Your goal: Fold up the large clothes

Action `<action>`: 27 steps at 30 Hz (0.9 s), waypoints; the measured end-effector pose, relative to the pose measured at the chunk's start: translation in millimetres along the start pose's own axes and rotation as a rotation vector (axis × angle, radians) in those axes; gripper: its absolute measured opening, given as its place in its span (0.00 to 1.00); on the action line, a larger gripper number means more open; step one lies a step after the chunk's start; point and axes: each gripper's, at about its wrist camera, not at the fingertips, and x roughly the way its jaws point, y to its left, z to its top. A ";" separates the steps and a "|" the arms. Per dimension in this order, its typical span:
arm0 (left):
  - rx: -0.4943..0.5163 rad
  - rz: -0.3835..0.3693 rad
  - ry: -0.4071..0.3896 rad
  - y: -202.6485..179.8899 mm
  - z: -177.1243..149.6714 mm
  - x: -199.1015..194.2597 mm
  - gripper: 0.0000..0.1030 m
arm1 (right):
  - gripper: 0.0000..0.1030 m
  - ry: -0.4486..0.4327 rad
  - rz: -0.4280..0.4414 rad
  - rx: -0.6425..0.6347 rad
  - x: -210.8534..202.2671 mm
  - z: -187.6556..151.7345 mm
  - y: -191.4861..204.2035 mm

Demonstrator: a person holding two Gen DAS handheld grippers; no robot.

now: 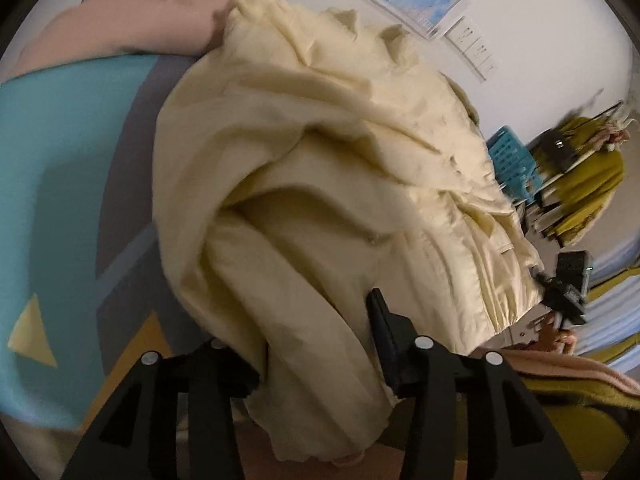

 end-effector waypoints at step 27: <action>-0.031 -0.066 -0.054 -24.7 56.2 -49.2 0.22 | 0.16 -0.177 0.233 -0.056 -38.9 50.6 58.3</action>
